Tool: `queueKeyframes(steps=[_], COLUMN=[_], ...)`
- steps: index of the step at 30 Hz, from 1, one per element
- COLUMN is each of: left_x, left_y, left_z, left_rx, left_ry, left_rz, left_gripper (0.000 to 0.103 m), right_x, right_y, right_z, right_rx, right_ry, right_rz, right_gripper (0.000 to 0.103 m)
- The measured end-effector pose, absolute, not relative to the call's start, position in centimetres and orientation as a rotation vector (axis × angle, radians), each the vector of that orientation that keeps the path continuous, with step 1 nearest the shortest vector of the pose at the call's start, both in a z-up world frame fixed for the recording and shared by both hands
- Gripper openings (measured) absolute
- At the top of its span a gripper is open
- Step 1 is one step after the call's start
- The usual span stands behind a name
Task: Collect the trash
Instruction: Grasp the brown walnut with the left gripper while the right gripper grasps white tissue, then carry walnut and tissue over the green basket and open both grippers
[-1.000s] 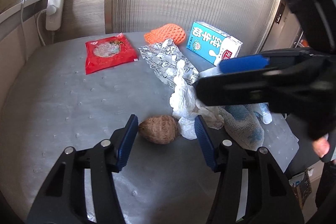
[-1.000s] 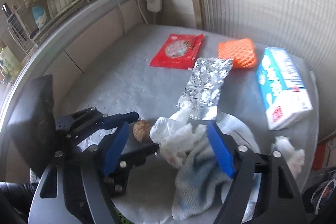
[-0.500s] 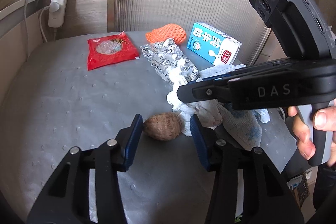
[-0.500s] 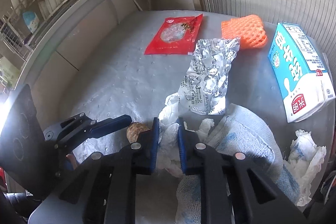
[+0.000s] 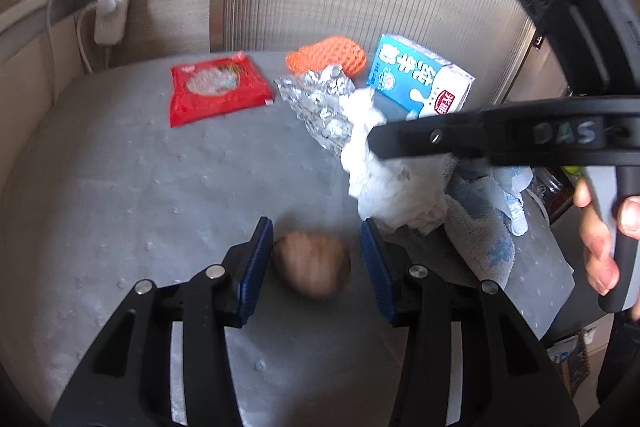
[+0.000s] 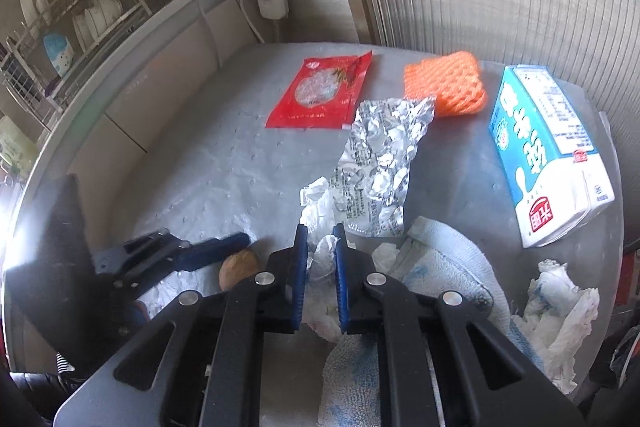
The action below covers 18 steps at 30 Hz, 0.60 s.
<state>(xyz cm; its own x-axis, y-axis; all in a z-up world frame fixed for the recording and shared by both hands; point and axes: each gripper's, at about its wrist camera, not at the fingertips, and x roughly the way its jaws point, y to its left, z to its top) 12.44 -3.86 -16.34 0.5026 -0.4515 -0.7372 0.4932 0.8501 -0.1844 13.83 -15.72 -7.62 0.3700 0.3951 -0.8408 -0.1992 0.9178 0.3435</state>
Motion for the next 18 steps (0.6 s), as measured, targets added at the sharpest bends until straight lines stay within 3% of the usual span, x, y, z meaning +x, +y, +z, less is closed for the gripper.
queueKeyframes(steps=[5,18], left_x=[12.1,10.9], left_y=[-4.1,-3.1], left_z=[-16.5,-16.5], left_rx=[0.080,-0.006], left_ry=[0.853,0.843], left_rz=[-0.534,-0.498], left_gripper=[0.037,0.033], right_x=[13.7,12.6], right_y=[-16.0,-16.0], right_z=[-7.2,-6.4], right_rx=[0.206,0.227], right_ry=[1.114,1.078], right_rz=[0.389,0.403], right_gripper=[0.013,0.013])
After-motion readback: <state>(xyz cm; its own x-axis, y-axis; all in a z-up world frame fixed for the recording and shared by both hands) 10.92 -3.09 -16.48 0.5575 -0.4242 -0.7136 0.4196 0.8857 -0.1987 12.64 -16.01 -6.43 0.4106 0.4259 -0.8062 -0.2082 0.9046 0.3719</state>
